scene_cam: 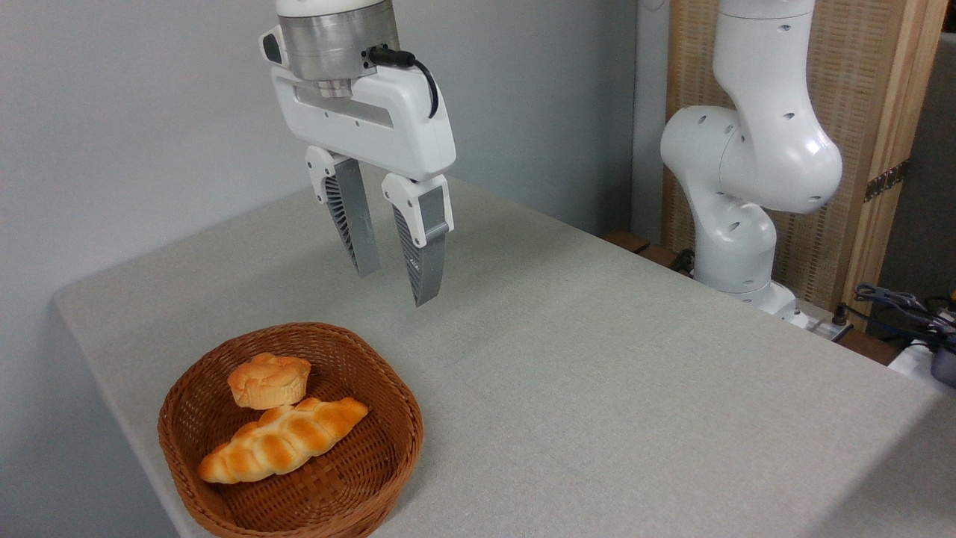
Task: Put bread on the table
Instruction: 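Lower the open gripper toward the braided roll in the wicker basket, then close the gripper on the braided bread roll inside the basket, then lift the braided roll out of the basket and carry it aside, then lower the braided roll onto the table beside the basket and release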
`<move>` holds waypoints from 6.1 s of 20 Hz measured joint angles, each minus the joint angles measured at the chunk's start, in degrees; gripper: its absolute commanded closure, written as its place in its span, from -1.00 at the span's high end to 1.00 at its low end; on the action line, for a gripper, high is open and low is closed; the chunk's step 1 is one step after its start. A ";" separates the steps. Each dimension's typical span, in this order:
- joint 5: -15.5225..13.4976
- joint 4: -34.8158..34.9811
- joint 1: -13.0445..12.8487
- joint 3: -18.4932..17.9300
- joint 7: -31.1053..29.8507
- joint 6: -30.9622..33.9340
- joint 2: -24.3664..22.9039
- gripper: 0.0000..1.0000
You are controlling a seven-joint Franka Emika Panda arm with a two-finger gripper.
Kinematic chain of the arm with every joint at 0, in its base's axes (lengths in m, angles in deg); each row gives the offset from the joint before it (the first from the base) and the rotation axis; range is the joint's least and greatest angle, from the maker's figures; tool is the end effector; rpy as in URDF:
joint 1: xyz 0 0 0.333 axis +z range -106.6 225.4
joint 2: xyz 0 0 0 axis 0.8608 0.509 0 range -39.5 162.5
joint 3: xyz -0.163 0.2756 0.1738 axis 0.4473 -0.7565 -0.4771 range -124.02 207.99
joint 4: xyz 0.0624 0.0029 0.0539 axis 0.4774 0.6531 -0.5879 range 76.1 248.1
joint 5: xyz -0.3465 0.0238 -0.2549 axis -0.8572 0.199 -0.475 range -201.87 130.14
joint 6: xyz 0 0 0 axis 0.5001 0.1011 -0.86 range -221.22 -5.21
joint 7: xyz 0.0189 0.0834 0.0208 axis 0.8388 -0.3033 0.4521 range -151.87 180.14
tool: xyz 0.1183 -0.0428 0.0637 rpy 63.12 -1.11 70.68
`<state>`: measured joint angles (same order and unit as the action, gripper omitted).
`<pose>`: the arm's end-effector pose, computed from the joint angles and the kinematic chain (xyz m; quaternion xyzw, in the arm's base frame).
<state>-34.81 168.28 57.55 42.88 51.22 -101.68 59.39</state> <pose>0.5875 -0.0259 0.6137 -0.9398 0.3413 -0.0089 0.0127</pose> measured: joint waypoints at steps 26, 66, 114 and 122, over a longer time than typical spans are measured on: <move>-1.30 5.51 -0.09 0.34 0.00 -12.70 0.08 1.00; -3.34 23.12 -0.22 6.08 16.70 -50.13 8.82 -0.52; -7.36 24.21 -3.72 3.35 6.40 -5.64 -9.03 0.64; -5.25 24.21 -5.21 4.80 6.67 -7.71 -7.80 0.99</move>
<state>-40.06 192.49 52.34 47.68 57.89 -109.38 51.59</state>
